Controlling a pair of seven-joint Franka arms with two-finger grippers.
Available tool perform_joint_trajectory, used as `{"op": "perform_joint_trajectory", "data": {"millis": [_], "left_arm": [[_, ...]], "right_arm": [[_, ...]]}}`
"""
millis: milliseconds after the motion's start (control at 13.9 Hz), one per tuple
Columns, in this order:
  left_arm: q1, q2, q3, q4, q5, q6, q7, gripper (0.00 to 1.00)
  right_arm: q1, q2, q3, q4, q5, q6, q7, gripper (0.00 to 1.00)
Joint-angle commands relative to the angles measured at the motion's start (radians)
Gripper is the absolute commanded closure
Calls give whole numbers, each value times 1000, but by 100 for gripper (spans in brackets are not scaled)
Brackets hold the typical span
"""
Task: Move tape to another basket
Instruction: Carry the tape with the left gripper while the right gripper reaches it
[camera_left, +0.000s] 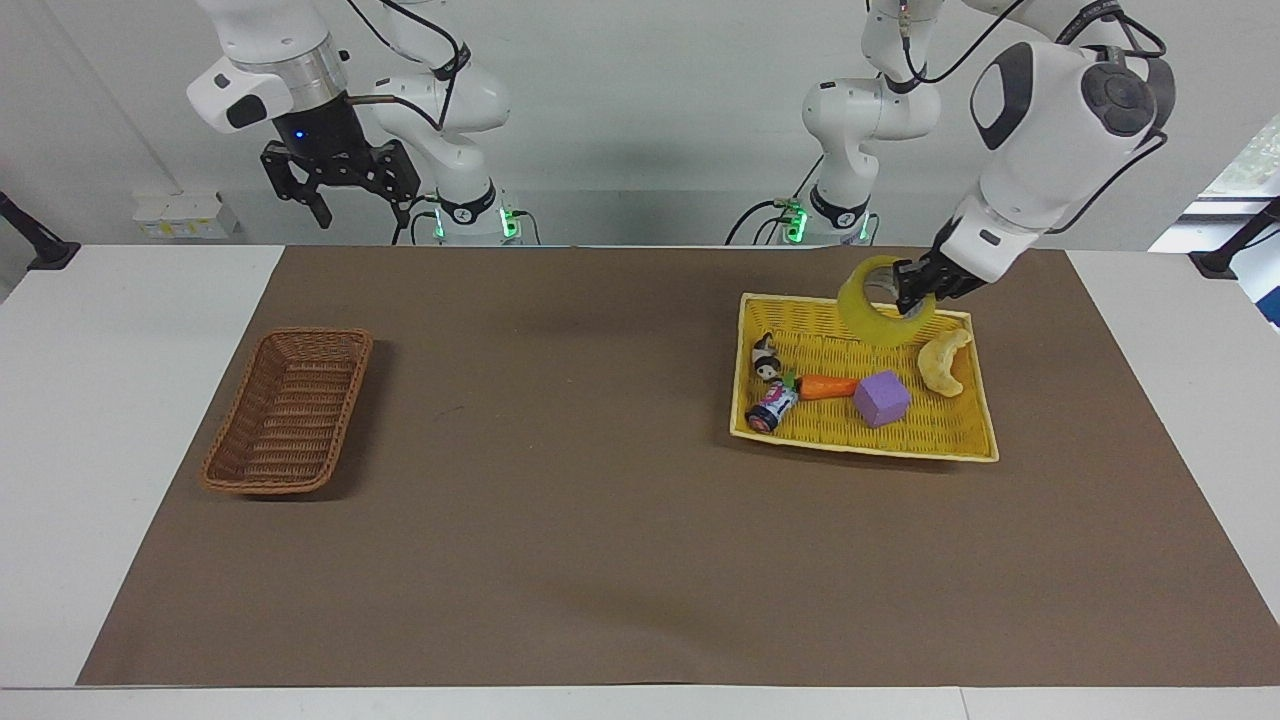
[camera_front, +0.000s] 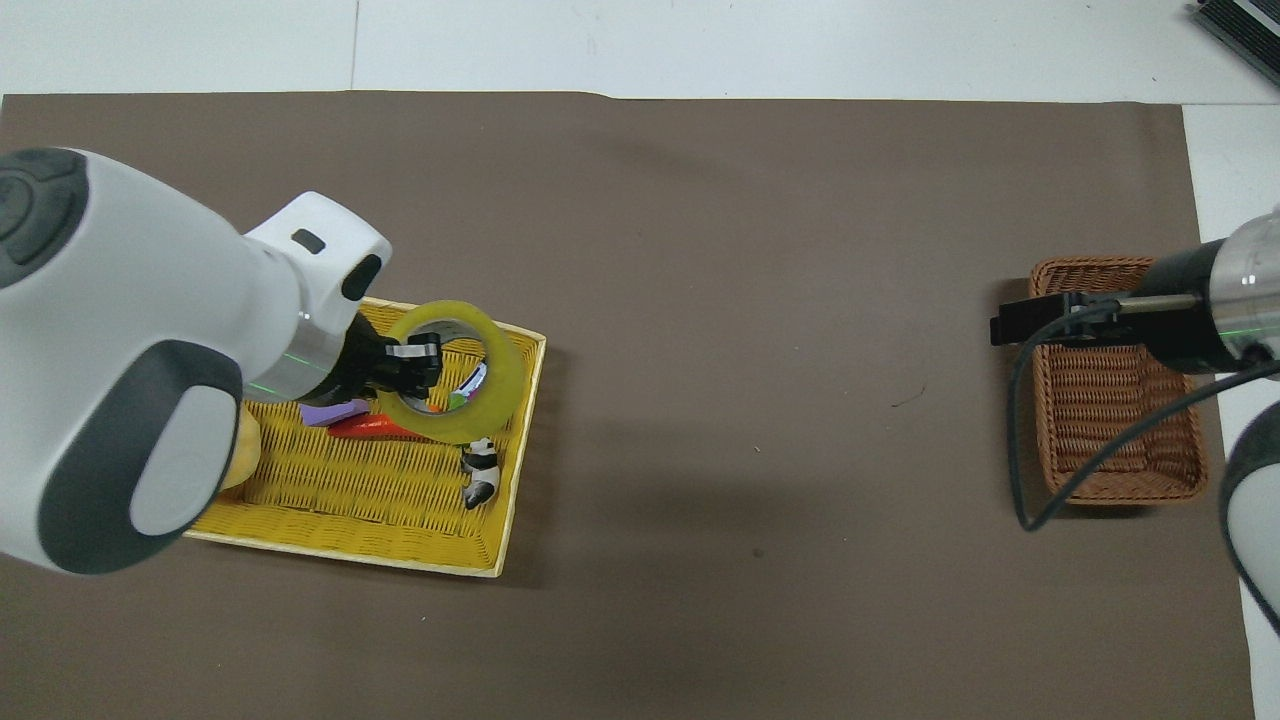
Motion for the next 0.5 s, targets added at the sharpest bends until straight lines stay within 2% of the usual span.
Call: {"op": "perform_joint_trajectory", "data": {"millis": [0,287,431], "left_arm": [[-77,0,20,-51,-45,136,-52,100],[-143,3,20,-123,-124,296,-50,100],[-185,23,20,-125,-155,340,-56,100]], "right_arm": [[29,35,0,-13,84,65,10,0],[76,74,2,-13,186,146,61,0],[92,78,2,-28,323,154,49,0]]}}
